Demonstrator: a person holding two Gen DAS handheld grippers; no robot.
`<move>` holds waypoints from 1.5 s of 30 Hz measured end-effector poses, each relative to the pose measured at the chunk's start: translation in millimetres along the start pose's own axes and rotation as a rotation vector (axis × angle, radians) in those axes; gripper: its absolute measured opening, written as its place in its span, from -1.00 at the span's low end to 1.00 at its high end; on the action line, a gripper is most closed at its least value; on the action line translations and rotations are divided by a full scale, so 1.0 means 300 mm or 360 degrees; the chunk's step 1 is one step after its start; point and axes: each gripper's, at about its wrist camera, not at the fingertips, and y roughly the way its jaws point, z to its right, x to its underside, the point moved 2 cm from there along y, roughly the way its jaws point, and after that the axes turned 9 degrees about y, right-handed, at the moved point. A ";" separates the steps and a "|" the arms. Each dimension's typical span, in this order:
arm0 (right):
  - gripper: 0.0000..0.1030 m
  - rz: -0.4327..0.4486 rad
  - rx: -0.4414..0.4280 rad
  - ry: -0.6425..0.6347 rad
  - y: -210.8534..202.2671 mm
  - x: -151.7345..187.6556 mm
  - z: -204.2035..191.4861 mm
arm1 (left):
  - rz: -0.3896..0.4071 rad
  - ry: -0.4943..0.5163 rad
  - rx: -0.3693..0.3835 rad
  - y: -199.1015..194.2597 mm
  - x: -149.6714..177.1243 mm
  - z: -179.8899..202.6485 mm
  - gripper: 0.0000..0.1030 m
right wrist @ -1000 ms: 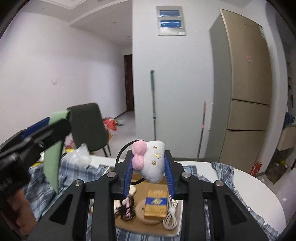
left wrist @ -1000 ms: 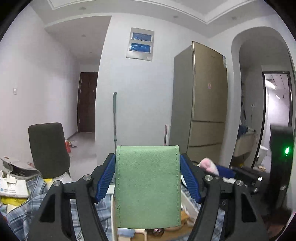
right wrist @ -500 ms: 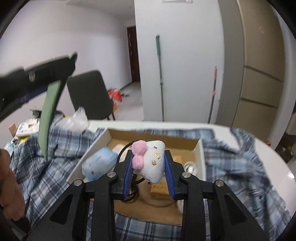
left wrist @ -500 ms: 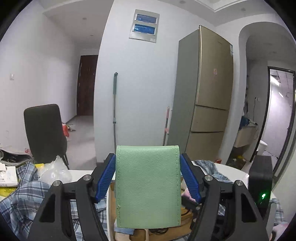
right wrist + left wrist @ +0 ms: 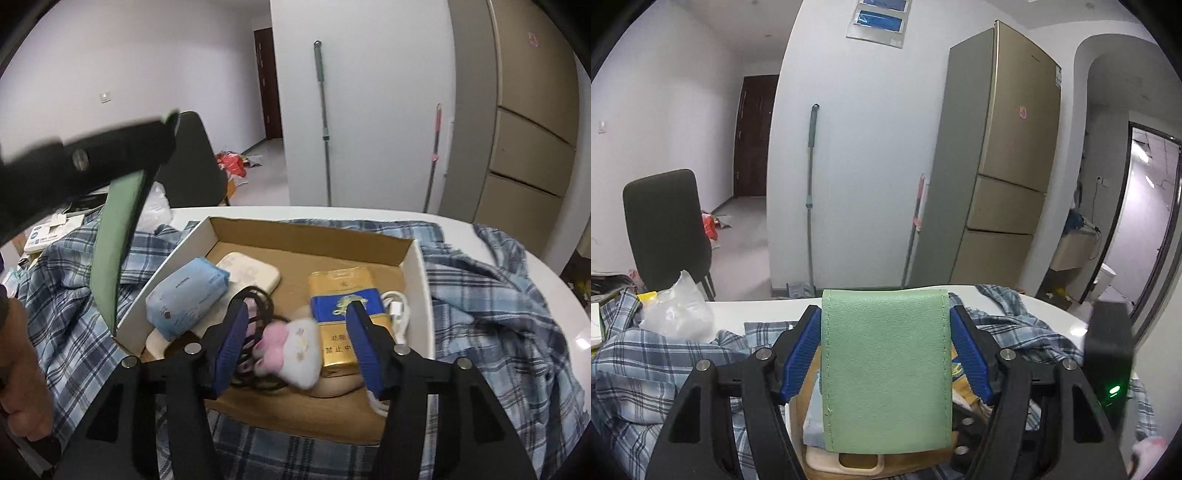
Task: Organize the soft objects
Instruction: 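Carry the card and plush toy over the box and release them inside, then lift both tools up away from the box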
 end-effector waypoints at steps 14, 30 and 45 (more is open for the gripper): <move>0.12 0.0068 0.0100 0.0053 -0.042 -0.053 0.066 | -0.0019 0.0024 -0.0098 0.042 0.037 -0.006 0.77; 0.27 0.0516 0.0099 0.0022 -0.425 -0.166 0.027 | 0.0260 0.0100 -0.0191 -0.248 -0.104 0.029 0.77; 0.53 0.0764 0.0003 0.0017 -0.747 0.001 -0.028 | 0.0531 0.0141 -0.0337 -0.722 -0.017 0.059 0.77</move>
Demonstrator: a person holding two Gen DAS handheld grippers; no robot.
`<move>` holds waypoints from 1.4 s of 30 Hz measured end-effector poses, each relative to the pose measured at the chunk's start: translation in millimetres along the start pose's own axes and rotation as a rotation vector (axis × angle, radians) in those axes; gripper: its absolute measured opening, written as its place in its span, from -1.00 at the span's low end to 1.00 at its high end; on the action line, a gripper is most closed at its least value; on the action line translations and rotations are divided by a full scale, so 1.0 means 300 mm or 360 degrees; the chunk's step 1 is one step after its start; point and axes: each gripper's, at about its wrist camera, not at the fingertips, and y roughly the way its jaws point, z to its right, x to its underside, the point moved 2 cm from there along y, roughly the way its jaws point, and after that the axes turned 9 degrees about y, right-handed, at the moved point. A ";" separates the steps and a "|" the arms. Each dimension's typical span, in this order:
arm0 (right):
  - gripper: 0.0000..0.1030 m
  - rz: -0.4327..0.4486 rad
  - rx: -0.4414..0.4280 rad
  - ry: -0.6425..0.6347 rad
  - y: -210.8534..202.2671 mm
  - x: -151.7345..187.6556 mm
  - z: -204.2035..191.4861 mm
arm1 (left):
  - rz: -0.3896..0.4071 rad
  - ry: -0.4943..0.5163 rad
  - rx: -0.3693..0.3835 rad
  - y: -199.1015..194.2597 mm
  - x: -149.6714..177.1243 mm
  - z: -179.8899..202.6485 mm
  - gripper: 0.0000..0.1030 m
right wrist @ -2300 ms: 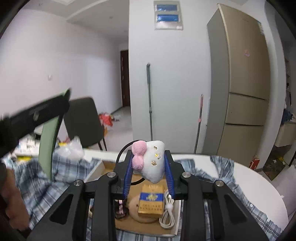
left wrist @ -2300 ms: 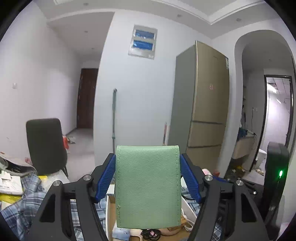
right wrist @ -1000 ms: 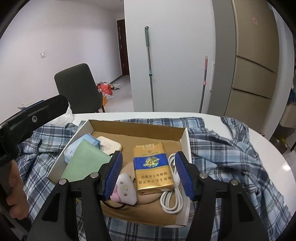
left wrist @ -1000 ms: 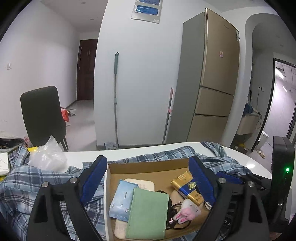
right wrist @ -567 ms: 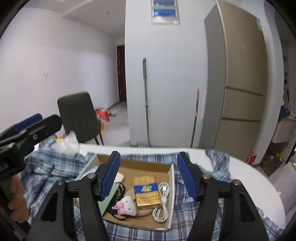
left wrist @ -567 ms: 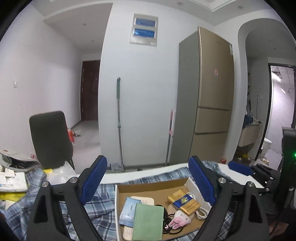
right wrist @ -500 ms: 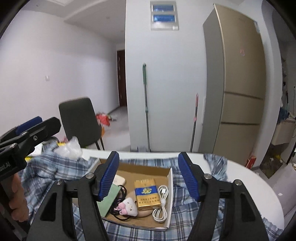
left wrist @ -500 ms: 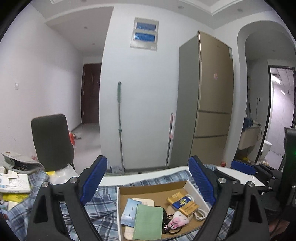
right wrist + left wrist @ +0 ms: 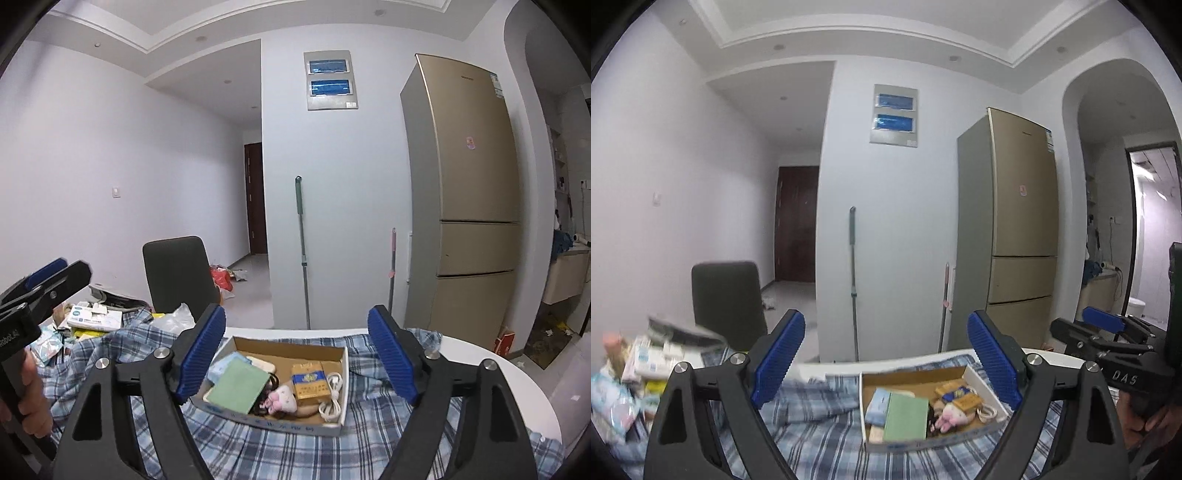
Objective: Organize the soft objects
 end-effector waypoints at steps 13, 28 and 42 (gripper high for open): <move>0.89 0.0038 -0.0029 -0.0057 -0.057 0.220 0.027 | -0.0074 -0.0075 -0.0114 -0.089 0.263 -0.067 0.77; 0.99 0.0107 -0.0029 -0.0074 -0.060 0.293 0.032 | -0.0024 0.0000 -0.0102 -0.088 0.368 -0.036 1.00; 0.99 0.0116 -0.0033 -0.0098 -0.063 0.301 0.020 | -0.0059 0.0041 -0.0098 -0.065 0.379 -0.029 1.00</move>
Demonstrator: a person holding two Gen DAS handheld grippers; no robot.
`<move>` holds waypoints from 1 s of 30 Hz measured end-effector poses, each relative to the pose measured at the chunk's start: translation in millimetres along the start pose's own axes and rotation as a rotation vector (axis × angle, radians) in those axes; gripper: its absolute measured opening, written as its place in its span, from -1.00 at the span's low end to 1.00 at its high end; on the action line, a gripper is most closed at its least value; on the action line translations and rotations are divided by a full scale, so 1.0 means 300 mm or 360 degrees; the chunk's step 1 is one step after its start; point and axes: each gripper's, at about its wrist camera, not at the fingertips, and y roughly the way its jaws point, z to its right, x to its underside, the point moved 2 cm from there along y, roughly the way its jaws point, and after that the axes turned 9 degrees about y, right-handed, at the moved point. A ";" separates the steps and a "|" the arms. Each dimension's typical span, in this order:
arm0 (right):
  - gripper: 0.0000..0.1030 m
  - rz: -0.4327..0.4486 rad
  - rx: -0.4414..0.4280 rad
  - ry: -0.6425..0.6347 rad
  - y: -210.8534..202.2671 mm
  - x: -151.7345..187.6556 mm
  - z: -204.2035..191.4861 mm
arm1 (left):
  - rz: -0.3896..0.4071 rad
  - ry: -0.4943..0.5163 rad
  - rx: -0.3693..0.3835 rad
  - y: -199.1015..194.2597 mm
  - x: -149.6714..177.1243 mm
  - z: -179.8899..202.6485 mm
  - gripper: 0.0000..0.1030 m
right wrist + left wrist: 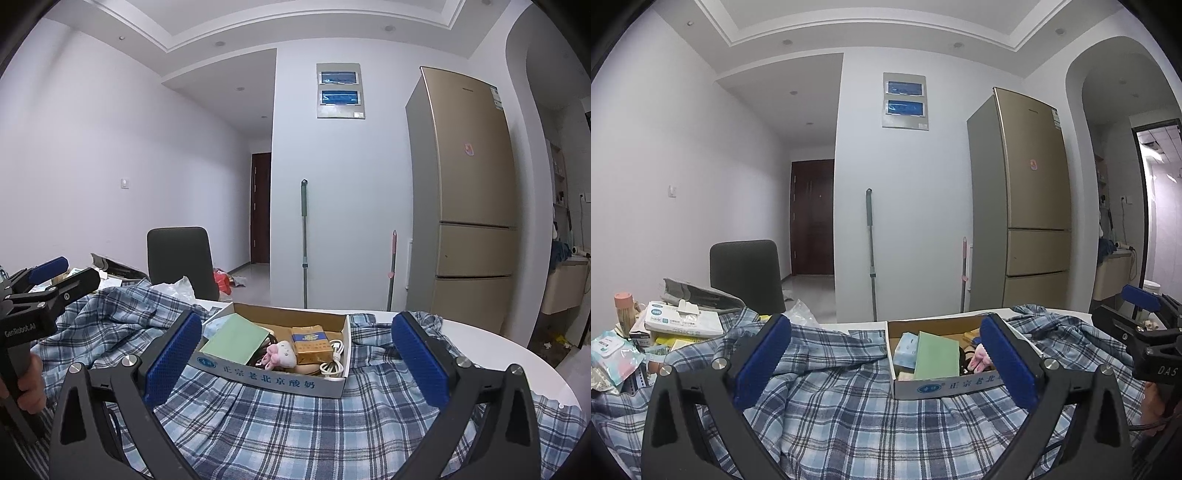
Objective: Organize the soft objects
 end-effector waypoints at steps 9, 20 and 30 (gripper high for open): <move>0.99 -0.0005 0.0001 0.0000 0.001 0.003 0.000 | -0.0003 -0.0011 0.0000 0.003 0.005 -0.008 1.00; 0.99 0.0012 0.0010 0.0003 -0.003 0.003 0.002 | -0.0047 -0.0052 -0.0017 0.013 0.010 -0.020 1.00; 0.99 0.0024 0.0023 0.0012 -0.010 0.003 0.009 | 0.0005 -0.0025 -0.0030 -0.011 0.002 -0.003 1.00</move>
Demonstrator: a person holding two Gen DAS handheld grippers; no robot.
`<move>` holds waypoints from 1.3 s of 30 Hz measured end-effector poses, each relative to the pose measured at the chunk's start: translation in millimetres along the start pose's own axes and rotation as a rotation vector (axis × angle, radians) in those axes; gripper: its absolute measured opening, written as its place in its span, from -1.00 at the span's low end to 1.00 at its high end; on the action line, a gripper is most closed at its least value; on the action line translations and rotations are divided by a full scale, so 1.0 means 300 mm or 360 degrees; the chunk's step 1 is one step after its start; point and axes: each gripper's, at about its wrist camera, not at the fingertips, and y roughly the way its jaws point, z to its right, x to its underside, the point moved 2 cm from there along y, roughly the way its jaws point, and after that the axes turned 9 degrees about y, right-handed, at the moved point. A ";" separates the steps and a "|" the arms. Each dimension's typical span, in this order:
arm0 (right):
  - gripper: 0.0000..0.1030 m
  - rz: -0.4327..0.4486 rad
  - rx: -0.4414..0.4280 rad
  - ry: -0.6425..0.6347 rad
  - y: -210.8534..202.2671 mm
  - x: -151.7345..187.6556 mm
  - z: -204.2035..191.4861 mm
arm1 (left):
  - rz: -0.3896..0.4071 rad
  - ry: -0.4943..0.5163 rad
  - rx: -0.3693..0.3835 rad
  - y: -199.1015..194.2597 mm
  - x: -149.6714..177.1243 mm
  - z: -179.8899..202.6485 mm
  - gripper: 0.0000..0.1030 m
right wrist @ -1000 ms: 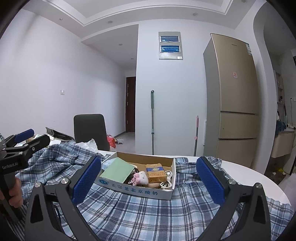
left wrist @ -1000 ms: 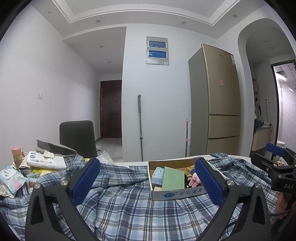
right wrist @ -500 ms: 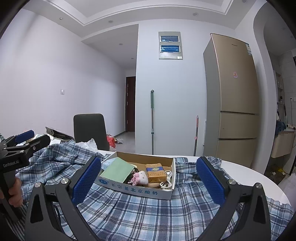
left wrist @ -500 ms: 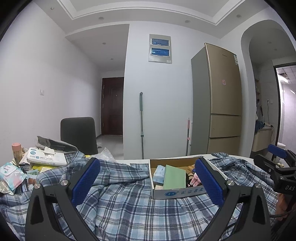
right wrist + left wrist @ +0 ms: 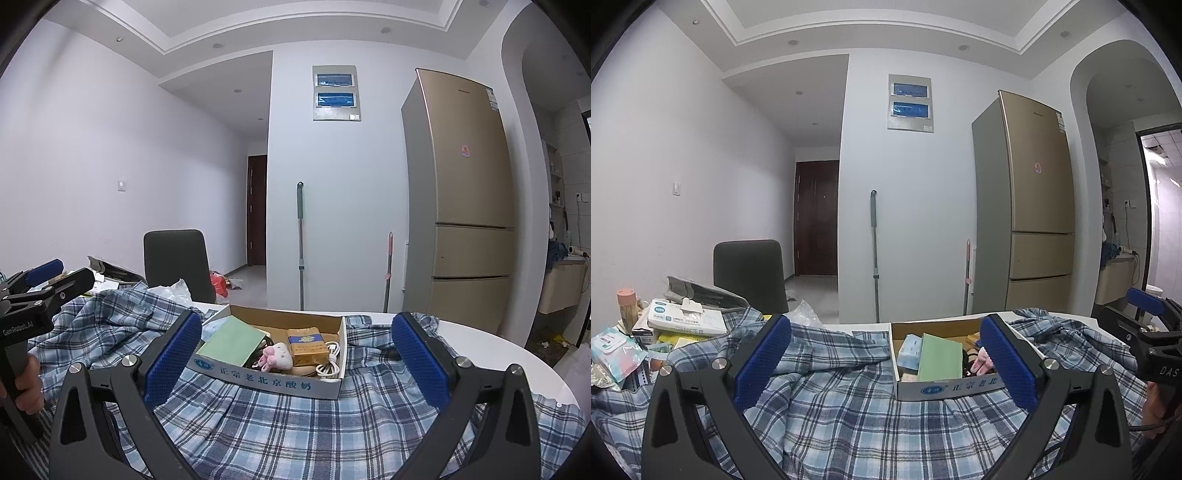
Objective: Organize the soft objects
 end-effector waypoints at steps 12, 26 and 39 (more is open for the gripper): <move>0.99 0.0008 0.0001 -0.0005 -0.006 -0.003 0.000 | 0.0011 0.0000 -0.0001 -0.007 -0.001 0.002 1.00; 0.99 0.0010 0.0000 -0.0006 -0.008 -0.005 0.001 | 0.0029 0.0026 -0.0006 -0.012 -0.005 0.008 1.00; 0.99 0.0010 0.0000 -0.0006 -0.011 -0.009 0.005 | 0.0028 0.0030 -0.0003 -0.012 -0.006 0.009 1.00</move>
